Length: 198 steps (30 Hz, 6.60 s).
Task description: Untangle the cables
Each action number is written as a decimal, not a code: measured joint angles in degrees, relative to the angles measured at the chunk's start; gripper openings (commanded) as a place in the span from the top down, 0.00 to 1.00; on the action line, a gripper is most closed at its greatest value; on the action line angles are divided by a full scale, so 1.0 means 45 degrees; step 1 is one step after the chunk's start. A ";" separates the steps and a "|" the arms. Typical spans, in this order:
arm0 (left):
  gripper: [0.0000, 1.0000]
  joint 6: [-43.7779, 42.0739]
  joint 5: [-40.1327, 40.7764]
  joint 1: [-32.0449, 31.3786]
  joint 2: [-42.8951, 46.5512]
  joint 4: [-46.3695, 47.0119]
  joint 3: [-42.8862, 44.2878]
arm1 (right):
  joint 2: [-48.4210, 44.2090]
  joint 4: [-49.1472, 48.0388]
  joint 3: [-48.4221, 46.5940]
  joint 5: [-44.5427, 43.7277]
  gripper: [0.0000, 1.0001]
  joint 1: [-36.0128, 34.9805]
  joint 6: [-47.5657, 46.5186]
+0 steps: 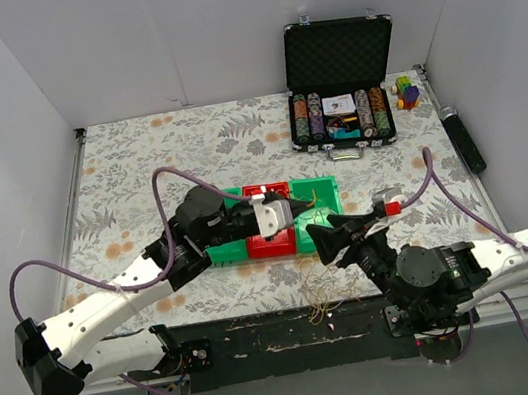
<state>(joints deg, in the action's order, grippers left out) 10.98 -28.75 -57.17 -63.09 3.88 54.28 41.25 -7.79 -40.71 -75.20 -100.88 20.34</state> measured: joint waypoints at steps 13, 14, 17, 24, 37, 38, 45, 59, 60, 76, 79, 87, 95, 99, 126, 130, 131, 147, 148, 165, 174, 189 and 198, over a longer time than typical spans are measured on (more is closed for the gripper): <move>1.00 0.0748 0.2463 0.0000 0.0165 -0.0209 0.3842 | 0.2569 0.8422 -0.2914 -0.0772 0.26 0.0000 0.4983; 1.00 0.0840 0.2375 0.0000 0.0175 -0.0233 0.4022 | 0.2652 0.8748 -0.3016 -0.0996 0.26 0.0000 0.5042; 1.00 0.1098 0.1948 0.0000 0.0301 -0.0612 0.4323 | 0.2608 0.9262 -0.3152 -0.1355 0.27 0.0000 0.5158; 1.00 0.1535 0.1059 0.0000 0.0301 -0.1515 0.4862 | 0.1715 0.9753 -0.3152 -0.1729 0.22 0.0000 0.5576; 1.00 0.1651 0.0466 0.0000 0.0112 -0.1807 0.5047 | 0.3036 0.8573 -0.3769 -0.1821 0.14 0.0000 0.3492; 1.00 0.1651 0.0427 0.0000 0.0112 -0.1851 0.5047 | 0.2584 0.7354 -0.3196 -0.1719 0.14 0.0000 0.2327; 1.00 0.1627 0.0209 0.0000 0.0112 -0.1962 0.5051 | -0.0024 0.0107 -0.0063 0.0879 0.13 0.0000 -0.4206; 1.00 0.1681 -0.0078 0.0000 0.0112 -0.2322 0.6003 | 0.0908 -0.0369 0.0369 0.3949 0.37 0.0136 -0.4367; 1.00 0.1753 -0.0131 0.0000 0.0112 -0.2351 0.6139 | 0.0913 -0.0505 0.0602 0.4153 0.38 0.0204 -0.4289; 1.00 0.3031 -0.0821 0.0000 -0.0330 -0.2521 0.7970 | 0.2535 -0.2569 0.1865 0.7878 0.71 0.3191 -0.2885; 1.00 0.3167 -0.0821 0.0000 -0.0476 -0.2540 0.8553 | 0.2565 -0.2618 0.2215 0.8320 0.73 0.3249 -0.2263; 1.00 0.2890 -0.0646 0.0000 -0.1277 -0.2375 1.1434 | 0.2089 -0.2569 0.4469 0.9194 0.83 0.3249 0.0000; 1.00 0.2448 -0.0427 0.0000 -0.2093 -0.2288 1.4018 | 0.1336 -0.1700 0.5489 0.9432 0.92 0.2929 0.1855; 1.00 0.2259 -0.0427 0.0000 -0.2205 -0.2293 1.4338 | 0.0743 -0.0787 0.5391 0.9029 0.99 0.2375 0.2161; 1.00 -0.7223 -0.0714 0.0000 -0.3959 0.5061 1.5888 | 0.1627 0.6052 0.5498 0.6484 0.99 0.0092 1.0448; 1.00 -0.9102 -0.0908 0.0000 -0.5600 0.5455 1.8404 | 0.1734 0.7213 0.5498 0.6402 0.99 0.0092 1.1793; 1.00 -0.9442 -0.0937 0.0000 -0.5994 0.5503 1.9045 | 0.1855 0.7456 0.5493 0.6397 0.99 0.0092 1.2065; 1.00 -1.1366 -0.1360 0.0000 -0.4697 0.5469 1.7403 | 0.3002 0.9967 0.4138 0.6101 0.64 0.0063 1.4158; 1.00 -1.1215 -0.1316 0.0000 -0.4235 0.5464 1.6587 | 0.3026 1.0054 0.3857 0.5940 0.51 0.0058 1.3935; 1.00 -0.9816 -0.1632 0.0000 -0.1365 0.4838 0.9515 | 0.2535 0.8359 -0.1127 0.2409 0.13 0.0019 0.6062; 1.00 -0.9670 -0.1637 0.0000 -0.1341 0.4896 0.9515 | 0.1132 0.2210 -0.0865 0.2055 0.11 0.0015 -0.1059; 1.00 -0.9670 -0.1671 0.0000 -0.1496 0.4920 0.9520 | 0.2064 0.0257 -0.0811 0.4347 0.19 0.0019 -0.3599; 1.00 -0.9675 -0.1671 0.0000 -0.1554 0.4911 0.9525 | 0.2438 0.0053 -0.0811 0.5877 0.34 0.0029 -0.3507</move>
<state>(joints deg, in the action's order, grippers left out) -32.56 -36.27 -57.17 -70.08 25.98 97.14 52.23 -7.55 -44.36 -48.75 -100.75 4.56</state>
